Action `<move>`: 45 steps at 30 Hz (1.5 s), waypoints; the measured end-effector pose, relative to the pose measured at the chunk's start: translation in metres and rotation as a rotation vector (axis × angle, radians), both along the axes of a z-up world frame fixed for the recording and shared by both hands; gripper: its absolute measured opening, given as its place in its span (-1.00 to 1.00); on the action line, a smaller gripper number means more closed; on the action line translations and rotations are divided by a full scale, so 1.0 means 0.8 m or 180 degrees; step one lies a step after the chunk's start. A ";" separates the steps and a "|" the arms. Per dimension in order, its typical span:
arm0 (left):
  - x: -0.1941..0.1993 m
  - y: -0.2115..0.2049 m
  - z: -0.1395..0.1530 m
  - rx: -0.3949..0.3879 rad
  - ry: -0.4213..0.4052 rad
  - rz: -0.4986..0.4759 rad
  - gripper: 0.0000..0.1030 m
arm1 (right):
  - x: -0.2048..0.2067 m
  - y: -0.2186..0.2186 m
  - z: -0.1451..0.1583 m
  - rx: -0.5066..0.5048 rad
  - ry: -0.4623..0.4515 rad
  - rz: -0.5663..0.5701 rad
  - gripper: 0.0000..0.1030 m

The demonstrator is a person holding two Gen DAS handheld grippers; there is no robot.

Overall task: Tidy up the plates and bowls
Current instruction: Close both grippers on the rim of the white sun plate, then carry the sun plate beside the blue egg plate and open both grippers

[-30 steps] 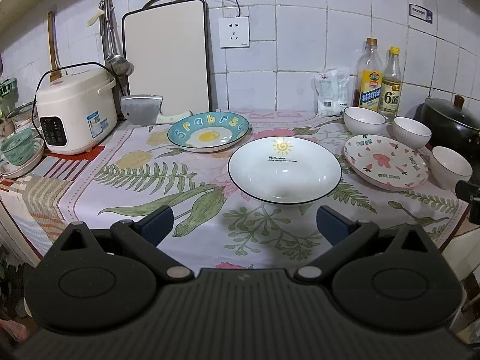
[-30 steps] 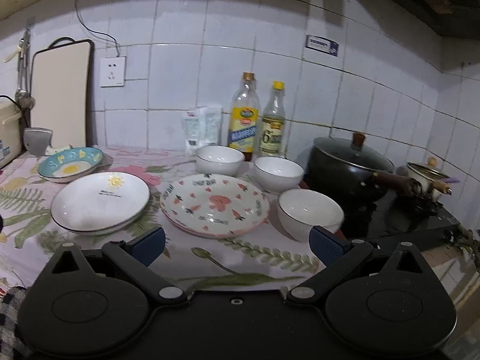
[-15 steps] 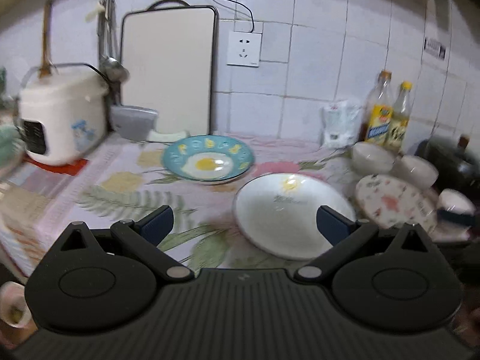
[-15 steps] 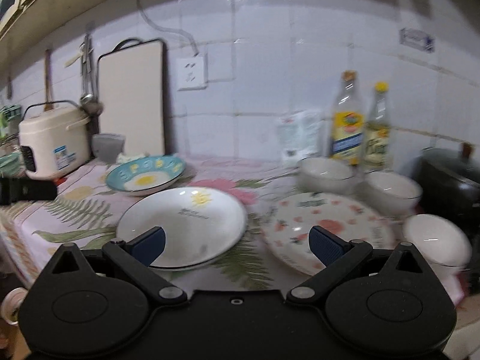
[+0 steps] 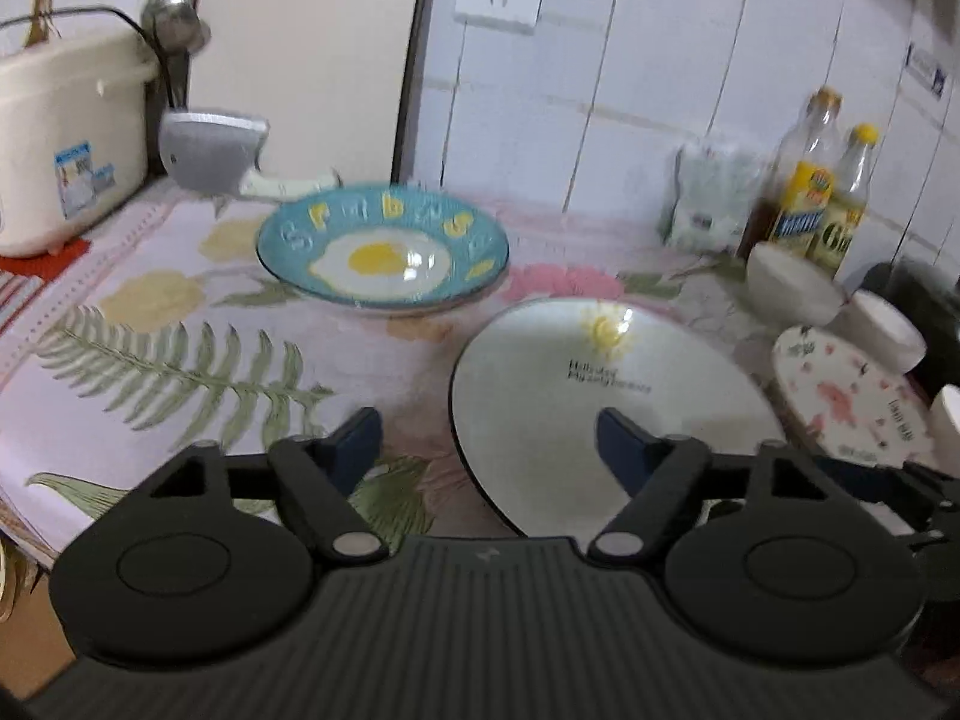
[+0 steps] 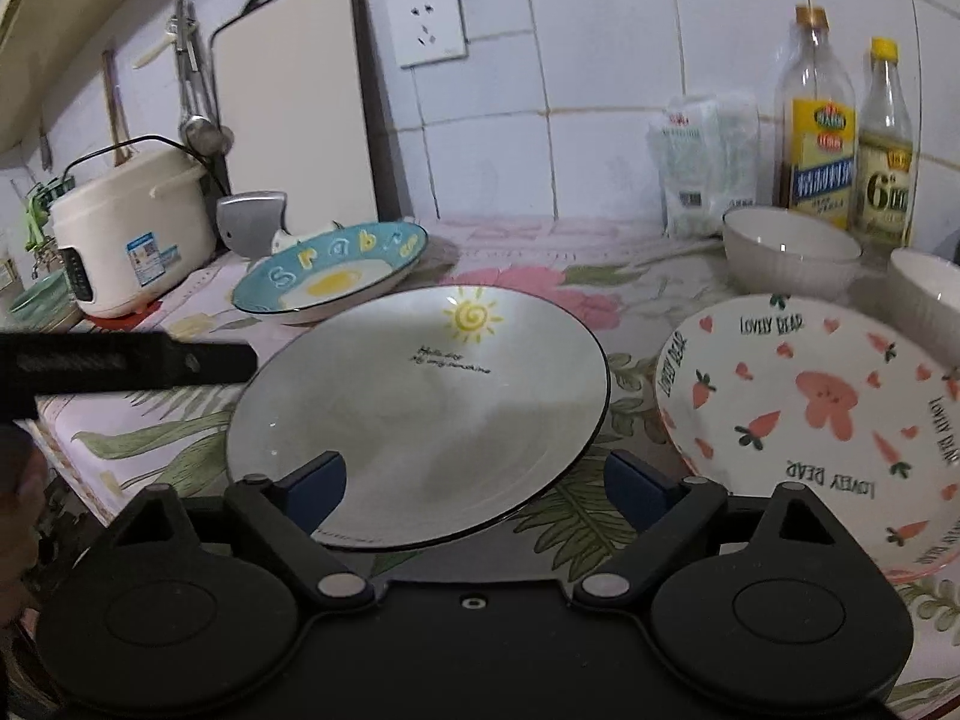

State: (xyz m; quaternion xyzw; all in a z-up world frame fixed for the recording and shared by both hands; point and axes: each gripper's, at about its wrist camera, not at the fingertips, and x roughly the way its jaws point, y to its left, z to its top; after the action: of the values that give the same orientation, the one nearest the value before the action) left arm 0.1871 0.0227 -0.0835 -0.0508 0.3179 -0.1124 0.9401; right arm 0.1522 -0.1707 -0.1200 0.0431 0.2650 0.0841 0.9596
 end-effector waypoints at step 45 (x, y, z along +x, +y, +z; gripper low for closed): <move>0.168 -0.085 0.013 0.0045 0.0121 -0.0226 -0.53 | 0.161 -0.089 0.060 0.0095 0.0226 -0.0345 -0.43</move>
State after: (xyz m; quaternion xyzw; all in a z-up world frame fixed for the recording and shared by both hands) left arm 0.3213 -0.0451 -0.0728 -0.0349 0.3382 -0.1425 0.9296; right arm 0.2814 -0.2421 -0.0720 0.0746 0.2949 0.0343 0.9520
